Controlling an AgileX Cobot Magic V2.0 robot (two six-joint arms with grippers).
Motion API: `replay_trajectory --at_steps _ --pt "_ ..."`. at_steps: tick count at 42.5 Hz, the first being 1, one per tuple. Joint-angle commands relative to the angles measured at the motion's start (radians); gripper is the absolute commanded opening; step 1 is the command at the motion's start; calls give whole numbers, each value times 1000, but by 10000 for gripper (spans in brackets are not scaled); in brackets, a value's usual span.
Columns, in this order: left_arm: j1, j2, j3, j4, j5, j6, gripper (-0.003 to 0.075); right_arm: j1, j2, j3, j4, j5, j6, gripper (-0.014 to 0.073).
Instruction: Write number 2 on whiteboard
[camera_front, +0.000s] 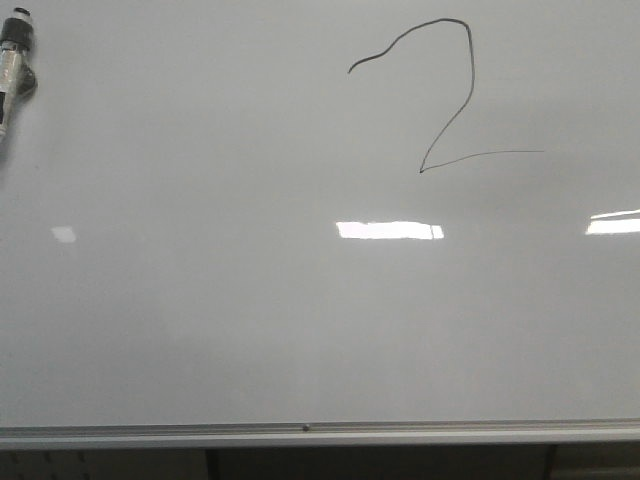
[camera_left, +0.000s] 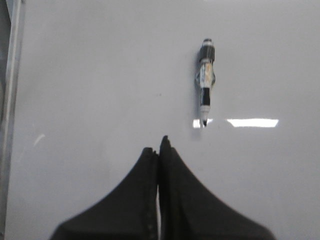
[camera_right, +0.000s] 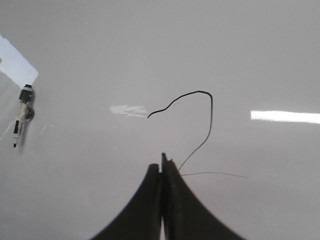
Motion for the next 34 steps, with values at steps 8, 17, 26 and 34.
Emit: replay_trajectory --at_steps 8,17,26,34 --pt "1 -18 74 5 -149 -44 -20 -5 5 -26 11 -15 -5 -118" --pt "1 -18 74 5 -146 -44 -20 -5 5 -26 11 -14 -5 -118" --pt "1 -18 74 5 -146 -44 -20 -5 5 -26 11 -13 -5 -118" --pt "1 -18 74 5 -146 -44 -20 -5 5 -26 11 -13 -5 -118"
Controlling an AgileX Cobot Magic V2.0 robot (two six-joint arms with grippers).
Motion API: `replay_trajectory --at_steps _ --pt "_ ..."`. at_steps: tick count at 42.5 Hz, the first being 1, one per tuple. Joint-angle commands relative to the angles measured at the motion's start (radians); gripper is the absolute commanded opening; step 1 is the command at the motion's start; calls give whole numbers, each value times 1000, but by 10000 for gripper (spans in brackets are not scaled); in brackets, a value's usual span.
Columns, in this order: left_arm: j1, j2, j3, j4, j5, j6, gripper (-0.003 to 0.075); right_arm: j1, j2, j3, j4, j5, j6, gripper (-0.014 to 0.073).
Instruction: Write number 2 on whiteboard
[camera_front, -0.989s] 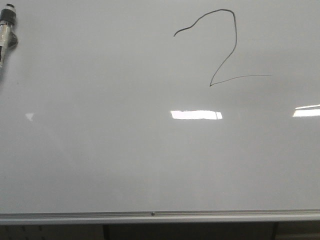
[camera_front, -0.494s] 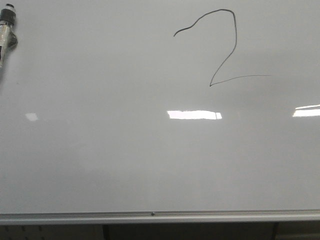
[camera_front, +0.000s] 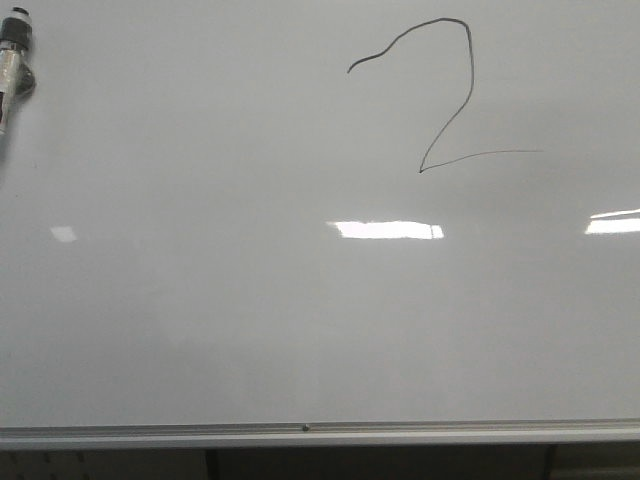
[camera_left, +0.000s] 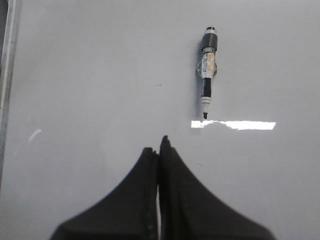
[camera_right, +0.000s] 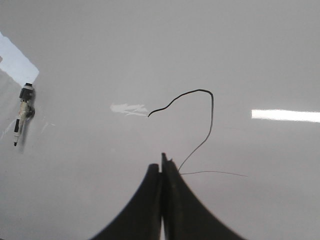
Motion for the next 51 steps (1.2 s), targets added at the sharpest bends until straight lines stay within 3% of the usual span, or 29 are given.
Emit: replay_trajectory --at_steps 1,6,7,15,24,32,36,40,47,51 --pt "1 -18 24 -3 -85 -7 -20 -5 5 -26 11 -17 -5 -118" --pt "1 -18 24 -3 -85 -7 -20 -5 5 -26 11 -17 -5 -118" --pt "1 -18 24 -3 -85 -7 -20 -5 4 -23 -24 -95 -11 -118" --pt "1 -18 24 -3 -85 -7 -20 -5 -46 54 -183 -105 66 -118" --pt "1 -18 24 -3 -85 -7 -20 -21 -198 224 -586 -171 442 -118" --pt "1 -18 24 -3 -85 -7 -20 -146 -323 343 -1011 -212 882 -118" --pt "1 -18 24 -3 -85 -7 -20 -199 -374 386 -1131 -208 1062 -118" --pt "1 -18 24 -3 -85 -7 -20 -226 -422 420 -1188 -178 1144 -118" --pt "1 -18 24 -3 -85 -7 -20 -231 -482 419 -1208 -46 1145 -118" --pt "1 -18 24 -3 -85 -7 -20 -231 -479 419 -1208 -40 1145 -118"
